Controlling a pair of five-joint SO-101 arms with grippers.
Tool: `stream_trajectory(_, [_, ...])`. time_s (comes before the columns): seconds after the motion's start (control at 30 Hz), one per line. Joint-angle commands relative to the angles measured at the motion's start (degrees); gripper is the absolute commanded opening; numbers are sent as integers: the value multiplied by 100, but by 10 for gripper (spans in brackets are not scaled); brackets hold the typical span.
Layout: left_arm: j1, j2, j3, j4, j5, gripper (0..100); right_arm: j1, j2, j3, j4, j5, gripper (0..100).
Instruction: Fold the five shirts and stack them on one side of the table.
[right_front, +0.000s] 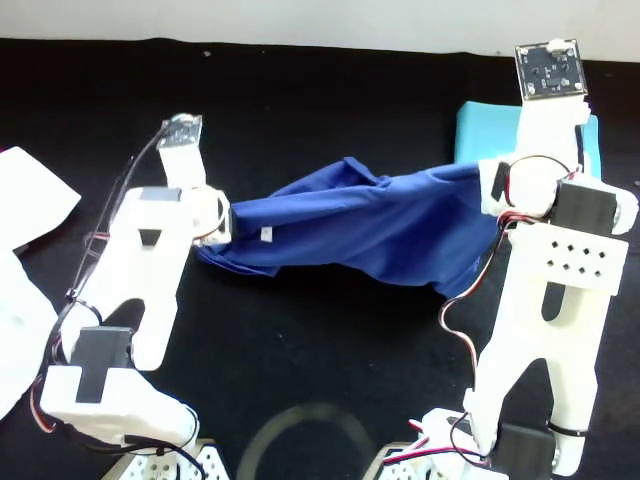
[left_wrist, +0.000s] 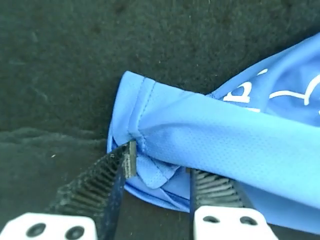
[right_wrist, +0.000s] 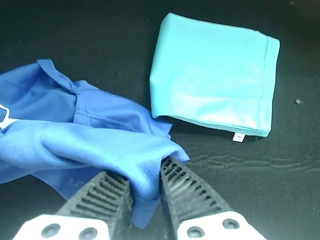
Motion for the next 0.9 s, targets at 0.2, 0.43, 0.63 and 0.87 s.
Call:
stream_trajectory(0.2, [-66, 57, -1402, 1213, 44, 170, -154, -84, 418, -119, 44, 5])
stream_trajectory(0.43, [-48, 22, -1411, 993, 44, 171, -347, -84, 382, -119, 35, 5])
stream_trajectory(0.63, [66, 75, -1349, 1697, 44, 171, -347, -84, 391, -119, 35, 5])
stream_trajectory(0.87, [-22, 646, -1270, 721, 44, 171, -347, -84, 418, -119, 35, 5])
